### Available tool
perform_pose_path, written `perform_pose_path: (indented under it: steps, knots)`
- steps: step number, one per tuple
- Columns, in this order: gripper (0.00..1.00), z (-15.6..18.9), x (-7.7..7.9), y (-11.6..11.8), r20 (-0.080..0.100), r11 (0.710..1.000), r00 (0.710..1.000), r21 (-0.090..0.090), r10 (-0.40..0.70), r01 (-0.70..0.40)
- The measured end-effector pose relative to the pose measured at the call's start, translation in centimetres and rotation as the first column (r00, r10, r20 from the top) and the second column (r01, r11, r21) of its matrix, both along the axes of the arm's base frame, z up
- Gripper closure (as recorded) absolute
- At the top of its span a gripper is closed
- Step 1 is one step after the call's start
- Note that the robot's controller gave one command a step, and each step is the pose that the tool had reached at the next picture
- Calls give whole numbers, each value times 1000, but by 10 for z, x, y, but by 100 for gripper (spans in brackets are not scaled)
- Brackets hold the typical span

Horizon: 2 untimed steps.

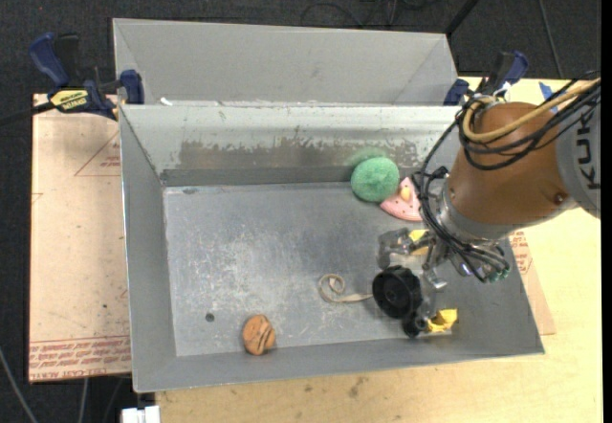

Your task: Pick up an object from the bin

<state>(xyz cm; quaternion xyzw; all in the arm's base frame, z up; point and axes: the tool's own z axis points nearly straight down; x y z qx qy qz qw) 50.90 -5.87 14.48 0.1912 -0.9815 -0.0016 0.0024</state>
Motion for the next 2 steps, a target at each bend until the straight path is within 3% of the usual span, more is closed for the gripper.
perform_pose_path:
  steps: [1, 2]
  knots:
    - [100, -25, 21, -32, 18, 999, 999, -4, 40, -40]
    - [100, -36, 6, -36, 6, 998, 998, 2, 68, -68]
